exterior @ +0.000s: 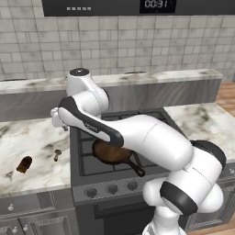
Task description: Put the sweet potato and mushroom in the pan. Then turn on the front left burner and set the heat to medium.
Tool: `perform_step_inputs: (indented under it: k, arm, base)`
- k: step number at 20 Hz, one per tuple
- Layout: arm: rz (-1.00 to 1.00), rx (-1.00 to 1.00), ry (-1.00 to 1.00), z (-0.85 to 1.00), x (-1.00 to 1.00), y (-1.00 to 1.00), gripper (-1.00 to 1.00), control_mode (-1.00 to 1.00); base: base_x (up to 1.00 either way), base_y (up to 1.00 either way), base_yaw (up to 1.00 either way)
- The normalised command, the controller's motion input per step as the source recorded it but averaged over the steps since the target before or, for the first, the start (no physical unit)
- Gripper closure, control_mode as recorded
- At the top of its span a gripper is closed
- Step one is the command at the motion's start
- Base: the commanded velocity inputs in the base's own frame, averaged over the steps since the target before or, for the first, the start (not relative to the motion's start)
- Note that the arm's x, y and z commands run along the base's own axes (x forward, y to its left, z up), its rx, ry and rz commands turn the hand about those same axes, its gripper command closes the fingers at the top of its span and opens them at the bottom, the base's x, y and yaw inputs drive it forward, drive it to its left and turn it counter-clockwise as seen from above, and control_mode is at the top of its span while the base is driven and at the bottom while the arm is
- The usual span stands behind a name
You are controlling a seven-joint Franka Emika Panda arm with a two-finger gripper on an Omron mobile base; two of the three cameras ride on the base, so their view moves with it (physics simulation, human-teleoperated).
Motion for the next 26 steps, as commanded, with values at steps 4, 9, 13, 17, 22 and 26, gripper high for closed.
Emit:
perform_step_inputs:
  k: [4,9,13,17,22,26]
  arm:
    - [0.05,0.00,0.02,-0.15,0.00,0.37,-1.00,-1.00]
    - [0.01,0.00,0.05,-0.35,0.00,0.55,-1.00,-1.00]
    - [0.00,0.01,0.01,-0.33,0.09,0.49,-1.00,-1.00]
    - [0.00,0.06,0.00,-0.07,0.26,0.35,-1.00,-1.00]
    - [-0.02,0.02,0.00,0.00,0.30,0.16,-1.00,-1.00]
    - [-0.06,0.00,0.07,-0.12,0.20,0.04,-1.00,-1.00]
  base:
    - [0.00,0.00,0.00]
    - [0.00,0.00,0.00]
    - [0.00,0.00,0.00]
    - [0.00,0.00,0.00]
    - [0.00,0.00,0.00]
    - [0.00,0.00,0.00]
